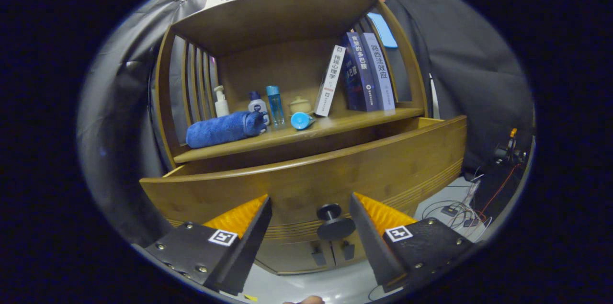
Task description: Pull open the drawer, take out the items inside it, and place them on the countertop above the cabinet.
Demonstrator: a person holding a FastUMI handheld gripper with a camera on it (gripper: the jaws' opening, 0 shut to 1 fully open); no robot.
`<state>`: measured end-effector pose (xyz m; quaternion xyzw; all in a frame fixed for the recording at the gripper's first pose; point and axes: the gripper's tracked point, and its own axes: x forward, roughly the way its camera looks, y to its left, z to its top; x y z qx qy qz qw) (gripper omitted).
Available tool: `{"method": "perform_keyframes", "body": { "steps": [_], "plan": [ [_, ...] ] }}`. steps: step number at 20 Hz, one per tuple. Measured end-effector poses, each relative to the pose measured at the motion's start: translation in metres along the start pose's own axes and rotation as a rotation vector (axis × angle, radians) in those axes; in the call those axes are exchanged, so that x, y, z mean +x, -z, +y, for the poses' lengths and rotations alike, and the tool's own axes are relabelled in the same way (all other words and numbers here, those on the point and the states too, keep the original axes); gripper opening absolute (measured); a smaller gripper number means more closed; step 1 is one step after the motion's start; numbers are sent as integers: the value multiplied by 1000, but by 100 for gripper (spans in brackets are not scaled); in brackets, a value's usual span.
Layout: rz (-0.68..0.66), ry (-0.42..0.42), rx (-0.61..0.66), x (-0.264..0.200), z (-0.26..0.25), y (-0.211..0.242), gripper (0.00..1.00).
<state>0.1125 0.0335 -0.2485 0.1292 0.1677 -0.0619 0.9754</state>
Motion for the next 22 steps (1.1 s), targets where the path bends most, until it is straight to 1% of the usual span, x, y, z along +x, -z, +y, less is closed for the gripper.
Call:
{"method": "perform_keyframes", "body": {
  "steps": [4, 12, 16, 22],
  "plan": [
    [-1, -23, 5, 2, 0, 0, 97],
    [-4, -41, 12, 11, -1, -2, 96],
    [4, -44, 14, 22, 2, -3, 97],
    [32, -49, 17, 51, 10, -7, 96]
  ]
}}
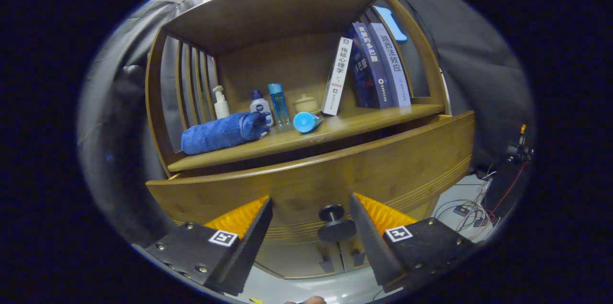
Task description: Pull open the drawer, take out the items inside it, and place them on the countertop above the cabinet.
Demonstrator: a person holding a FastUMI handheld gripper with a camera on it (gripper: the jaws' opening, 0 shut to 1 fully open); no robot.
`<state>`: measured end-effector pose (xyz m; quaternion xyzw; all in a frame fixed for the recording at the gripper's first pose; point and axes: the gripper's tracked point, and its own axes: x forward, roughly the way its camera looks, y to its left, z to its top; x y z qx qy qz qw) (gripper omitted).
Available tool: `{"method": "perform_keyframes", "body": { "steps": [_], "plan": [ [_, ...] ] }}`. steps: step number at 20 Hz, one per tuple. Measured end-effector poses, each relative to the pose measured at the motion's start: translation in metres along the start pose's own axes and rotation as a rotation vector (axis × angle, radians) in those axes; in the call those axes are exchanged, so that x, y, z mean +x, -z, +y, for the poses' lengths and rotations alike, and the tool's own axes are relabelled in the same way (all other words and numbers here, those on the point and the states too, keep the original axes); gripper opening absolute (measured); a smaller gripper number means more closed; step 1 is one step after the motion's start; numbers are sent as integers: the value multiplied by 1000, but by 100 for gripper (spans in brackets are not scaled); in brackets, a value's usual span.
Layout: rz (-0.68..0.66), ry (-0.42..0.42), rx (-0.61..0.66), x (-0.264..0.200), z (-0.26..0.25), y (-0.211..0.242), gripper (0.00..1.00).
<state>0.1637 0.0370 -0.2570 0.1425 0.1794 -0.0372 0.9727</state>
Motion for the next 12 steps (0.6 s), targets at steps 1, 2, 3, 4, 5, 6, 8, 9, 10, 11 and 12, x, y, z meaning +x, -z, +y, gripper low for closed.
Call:
{"method": "perform_keyframes", "body": {
  "steps": [1, 2, 3, 4, 5, 6, 8, 9, 10, 11, 12],
  "plan": [
    [1, -5, 4, 3, 1, -1, 96],
    [6, -10, 5, 7, 1, -1, 97],
    [8, -13, 6, 11, 1, -2, 96],
    [9, -15, 7, 14, 2, -2, 96],
    [10, -17, 9, 19, 2, -3, 96],
    [10, -19, 13, 22, 3, -3, 96],
    [8, -23, 20, 31, 3, -5, 97],
    [8, -25, 20, 35, 4, -5, 96],
    [10, -29, 22, 38, 5, -5, 96],
    [12, -32, 25, 41, 5, -6, 97],
    [13, -36, 28, 44, 6, -6, 97]
  ]
}}
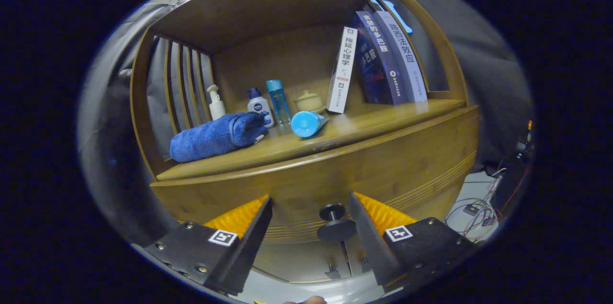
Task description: Pull open the drawer, take out the items inside it, and place them on the countertop above the cabinet.
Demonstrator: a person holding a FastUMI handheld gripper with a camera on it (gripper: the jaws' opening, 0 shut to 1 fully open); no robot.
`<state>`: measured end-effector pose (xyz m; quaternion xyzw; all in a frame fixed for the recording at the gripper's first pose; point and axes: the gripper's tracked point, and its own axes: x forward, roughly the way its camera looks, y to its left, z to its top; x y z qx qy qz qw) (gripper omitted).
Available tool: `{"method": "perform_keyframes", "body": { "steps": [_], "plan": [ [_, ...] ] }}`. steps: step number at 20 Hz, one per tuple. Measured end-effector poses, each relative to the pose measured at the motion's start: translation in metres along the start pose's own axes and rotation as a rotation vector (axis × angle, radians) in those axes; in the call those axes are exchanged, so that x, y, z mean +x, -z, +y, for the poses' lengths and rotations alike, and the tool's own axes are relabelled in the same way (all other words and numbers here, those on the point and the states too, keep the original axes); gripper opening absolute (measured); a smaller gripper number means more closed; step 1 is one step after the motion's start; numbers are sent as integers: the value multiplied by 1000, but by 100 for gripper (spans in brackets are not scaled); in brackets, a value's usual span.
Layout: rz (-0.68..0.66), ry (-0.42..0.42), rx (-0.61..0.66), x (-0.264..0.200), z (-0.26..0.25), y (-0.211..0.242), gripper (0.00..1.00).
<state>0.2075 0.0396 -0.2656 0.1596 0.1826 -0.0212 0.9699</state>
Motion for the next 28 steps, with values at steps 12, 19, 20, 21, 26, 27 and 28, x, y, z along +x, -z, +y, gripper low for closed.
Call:
{"method": "perform_keyframes", "body": {
  "steps": [12, 19, 20, 21, 26, 27, 28],
  "plan": [
    [-9, -36, 29, 7, -1, -1, 98],
    [2, -20, 45, 3, -5, -6, 98],
    [-12, -15, 56, 0, -4, -12, 99],
    [-35, -15, 68, -6, -1, -19, 99],
    [-133, 4, 64, -53, 2, -69, 98],
    [-150, 15, 55, -65, 1, -80, 98],
    [-168, 29, 41, -77, -1, -89, 98]
  ]
}}
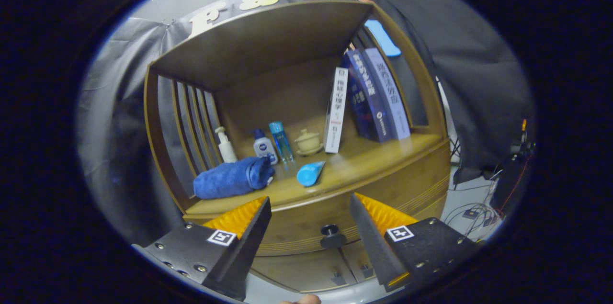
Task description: Pull open the drawer, take out the items inside it, and place them on the countertop above the cabinet.
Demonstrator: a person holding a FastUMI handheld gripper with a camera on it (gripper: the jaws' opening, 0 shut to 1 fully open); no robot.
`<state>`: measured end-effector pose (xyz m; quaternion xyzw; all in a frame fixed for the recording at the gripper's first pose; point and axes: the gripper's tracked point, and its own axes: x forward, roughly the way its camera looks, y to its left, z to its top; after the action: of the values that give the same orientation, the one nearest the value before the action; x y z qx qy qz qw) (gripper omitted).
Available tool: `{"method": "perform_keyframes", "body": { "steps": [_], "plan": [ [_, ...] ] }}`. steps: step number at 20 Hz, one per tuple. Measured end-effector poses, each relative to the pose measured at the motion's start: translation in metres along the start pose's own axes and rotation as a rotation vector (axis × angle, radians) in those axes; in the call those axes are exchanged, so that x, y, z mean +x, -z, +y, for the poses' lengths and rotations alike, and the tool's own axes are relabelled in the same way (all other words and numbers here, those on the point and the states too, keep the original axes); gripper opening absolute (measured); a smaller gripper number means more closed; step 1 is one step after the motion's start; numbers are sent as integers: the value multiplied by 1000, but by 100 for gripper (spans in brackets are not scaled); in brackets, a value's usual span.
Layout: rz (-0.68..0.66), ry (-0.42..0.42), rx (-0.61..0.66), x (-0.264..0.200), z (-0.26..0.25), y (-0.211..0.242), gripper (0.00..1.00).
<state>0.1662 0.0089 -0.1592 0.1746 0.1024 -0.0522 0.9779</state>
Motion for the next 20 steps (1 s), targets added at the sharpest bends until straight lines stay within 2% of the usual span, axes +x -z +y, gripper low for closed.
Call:
{"method": "perform_keyframes", "body": {
  "steps": [4, 10, 20],
  "plan": [
    [-41, 36, -87, -34, 1, -48, 98],
    [-108, 19, -178, -80, 29, -109, 98],
    [-136, 37, -201, -138, 42, -138, 98]
  ]
}}
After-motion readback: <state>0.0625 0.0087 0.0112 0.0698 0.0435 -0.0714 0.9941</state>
